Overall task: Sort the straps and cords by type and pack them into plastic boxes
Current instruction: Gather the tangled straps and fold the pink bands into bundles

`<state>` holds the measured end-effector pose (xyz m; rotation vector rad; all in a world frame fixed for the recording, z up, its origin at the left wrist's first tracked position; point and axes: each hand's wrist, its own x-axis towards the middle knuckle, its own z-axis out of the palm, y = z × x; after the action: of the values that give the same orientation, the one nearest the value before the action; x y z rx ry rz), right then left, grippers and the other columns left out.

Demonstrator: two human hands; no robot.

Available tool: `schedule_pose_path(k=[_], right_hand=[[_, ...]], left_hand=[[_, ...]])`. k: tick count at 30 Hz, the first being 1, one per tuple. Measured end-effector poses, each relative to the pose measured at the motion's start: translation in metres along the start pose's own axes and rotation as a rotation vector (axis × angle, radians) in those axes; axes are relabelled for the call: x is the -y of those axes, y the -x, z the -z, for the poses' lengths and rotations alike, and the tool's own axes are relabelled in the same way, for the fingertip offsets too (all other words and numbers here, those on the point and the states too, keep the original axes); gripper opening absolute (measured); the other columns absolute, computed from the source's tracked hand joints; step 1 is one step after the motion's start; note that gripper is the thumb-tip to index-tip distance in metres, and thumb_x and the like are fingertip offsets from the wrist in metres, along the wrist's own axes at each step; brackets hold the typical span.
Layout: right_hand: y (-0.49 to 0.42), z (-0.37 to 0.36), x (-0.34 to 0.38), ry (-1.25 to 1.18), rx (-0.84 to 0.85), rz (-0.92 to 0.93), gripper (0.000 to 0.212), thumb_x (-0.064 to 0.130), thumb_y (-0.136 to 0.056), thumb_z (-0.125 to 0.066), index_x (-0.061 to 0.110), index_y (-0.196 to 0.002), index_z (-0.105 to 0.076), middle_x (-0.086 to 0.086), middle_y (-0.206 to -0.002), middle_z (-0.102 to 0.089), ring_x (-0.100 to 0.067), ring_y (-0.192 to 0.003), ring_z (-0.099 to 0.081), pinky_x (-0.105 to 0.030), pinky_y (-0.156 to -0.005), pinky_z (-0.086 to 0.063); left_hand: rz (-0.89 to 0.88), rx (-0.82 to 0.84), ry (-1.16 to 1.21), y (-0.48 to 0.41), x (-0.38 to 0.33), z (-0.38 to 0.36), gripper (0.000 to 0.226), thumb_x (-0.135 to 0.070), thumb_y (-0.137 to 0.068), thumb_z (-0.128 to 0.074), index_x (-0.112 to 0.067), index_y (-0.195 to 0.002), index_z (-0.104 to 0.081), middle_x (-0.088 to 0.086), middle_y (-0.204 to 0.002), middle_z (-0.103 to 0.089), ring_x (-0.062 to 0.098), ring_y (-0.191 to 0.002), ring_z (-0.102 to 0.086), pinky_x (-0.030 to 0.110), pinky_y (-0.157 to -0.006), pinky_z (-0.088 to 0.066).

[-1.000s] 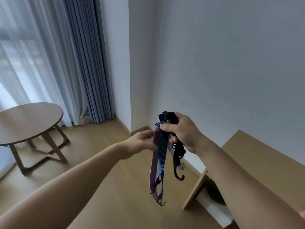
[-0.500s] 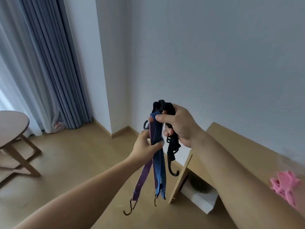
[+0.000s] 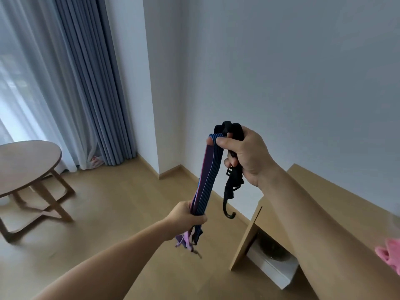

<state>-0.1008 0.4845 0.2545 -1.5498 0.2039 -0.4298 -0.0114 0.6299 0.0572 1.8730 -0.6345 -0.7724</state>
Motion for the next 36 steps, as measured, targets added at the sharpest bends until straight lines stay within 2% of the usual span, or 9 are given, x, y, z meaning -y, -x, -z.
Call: schedule_pose_path(k=[5,9,14,19,22,29,32,34,36], right_hand=[[0.001,0.015,-0.007,-0.039,-0.106,0.012,0.027,0.001,-0.088,-0.061,0.016,-0.073,-0.046,-0.021,-0.093,-0.073,-0.015,-0.036,-0.033,-0.028,-0.047,-0.033],[0.001,0.033,-0.001,-0.089,-0.185,0.066,0.016,0.0,-0.089,-0.059,0.01,-0.083,-0.049,-0.013,-0.082,-0.074,-0.014,-0.036,-0.034,-0.026,-0.045,-0.035],[0.003,0.056,0.0,-0.029,-0.235,0.088,0.017,0.002,-0.087,-0.061,0.013,-0.074,-0.058,-0.021,-0.081,-0.069,-0.016,-0.036,-0.037,-0.024,-0.041,-0.04],[0.006,0.093,-0.024,0.255,-0.354,-0.038,0.012,0.007,-0.081,-0.063,-0.004,-0.082,-0.058,-0.016,-0.066,-0.066,-0.018,-0.039,-0.042,-0.03,-0.047,-0.038],[0.011,0.122,-0.038,0.608,-0.466,-0.063,0.01,0.013,-0.084,-0.06,0.011,-0.078,-0.051,-0.005,-0.065,-0.056,-0.021,-0.051,-0.049,-0.028,-0.051,-0.038],[0.035,0.132,-0.051,0.833,-0.554,0.23,0.022,0.02,-0.086,-0.067,0.015,-0.102,-0.052,0.003,-0.093,-0.06,-0.017,-0.079,-0.06,-0.03,-0.066,-0.043],[0.047,0.141,-0.052,0.874,-0.609,0.337,0.045,0.02,-0.087,-0.068,0.012,-0.126,-0.047,0.001,-0.114,-0.061,-0.014,-0.097,-0.061,-0.026,-0.074,-0.048],[0.055,0.145,-0.053,0.877,-0.567,0.326,0.047,0.027,-0.083,-0.073,0.016,-0.122,-0.049,0.007,-0.107,-0.062,-0.005,-0.091,-0.06,-0.021,-0.071,-0.046],[0.064,0.145,-0.057,0.73,-0.353,0.188,0.043,0.035,-0.074,-0.08,0.025,-0.106,-0.053,0.017,-0.092,-0.063,0.001,-0.078,-0.06,-0.019,-0.062,-0.046]], left_hand=[[-0.045,0.038,-0.017,0.003,-0.001,0.004,0.035,-0.016,-0.067,-0.079,-0.015,-0.09,-0.052,-0.001,-0.074,-0.056,0.015,-0.066,-0.061,0.04,-0.07,-0.06],[-0.077,0.025,0.052,0.003,-0.005,-0.005,0.056,-0.029,-0.065,-0.086,-0.018,-0.106,-0.05,0.006,-0.082,-0.061,0.019,-0.065,-0.065,0.03,-0.061,-0.056],[-0.102,0.082,-0.197,-0.003,-0.012,-0.014,0.023,-0.024,-0.073,-0.073,-0.017,-0.073,-0.05,-0.005,-0.062,-0.05,0.009,-0.056,-0.05,0.031,-0.059,-0.048],[-0.065,0.034,-0.05,-0.006,-0.04,-0.021,0.018,-0.011,-0.076,-0.058,-0.007,-0.091,-0.049,0.005,-0.065,-0.053,0.019,-0.052,-0.052,0.035,-0.054,-0.046],[-0.104,0.004,-0.148,-0.014,-0.07,-0.019,0.017,-0.013,-0.079,-0.059,-0.012,-0.095,-0.051,0.004,-0.065,-0.054,0.015,-0.046,-0.051,0.031,-0.049,-0.047],[-0.089,0.018,-0.421,-0.036,-0.153,-0.032,0.01,-0.016,-0.071,-0.063,-0.011,-0.068,-0.055,-0.001,-0.051,-0.054,0.012,-0.038,-0.047,0.02,-0.042,-0.042],[-0.055,0.091,-0.568,-0.038,-0.176,-0.044,0.01,-0.017,-0.069,-0.063,-0.01,-0.068,-0.057,-0.001,-0.05,-0.052,0.014,-0.038,-0.047,0.02,-0.044,-0.041],[-0.064,0.129,-0.62,-0.038,-0.186,-0.055,0.009,-0.017,-0.071,-0.064,-0.01,-0.071,-0.059,0.0,-0.053,-0.053,0.013,-0.038,-0.047,0.019,-0.042,-0.04],[-0.12,0.205,-0.638,-0.036,-0.197,-0.067,0.009,-0.018,-0.073,-0.065,-0.011,-0.075,-0.061,-0.001,-0.054,-0.054,0.011,-0.04,-0.05,0.018,-0.041,-0.041]])
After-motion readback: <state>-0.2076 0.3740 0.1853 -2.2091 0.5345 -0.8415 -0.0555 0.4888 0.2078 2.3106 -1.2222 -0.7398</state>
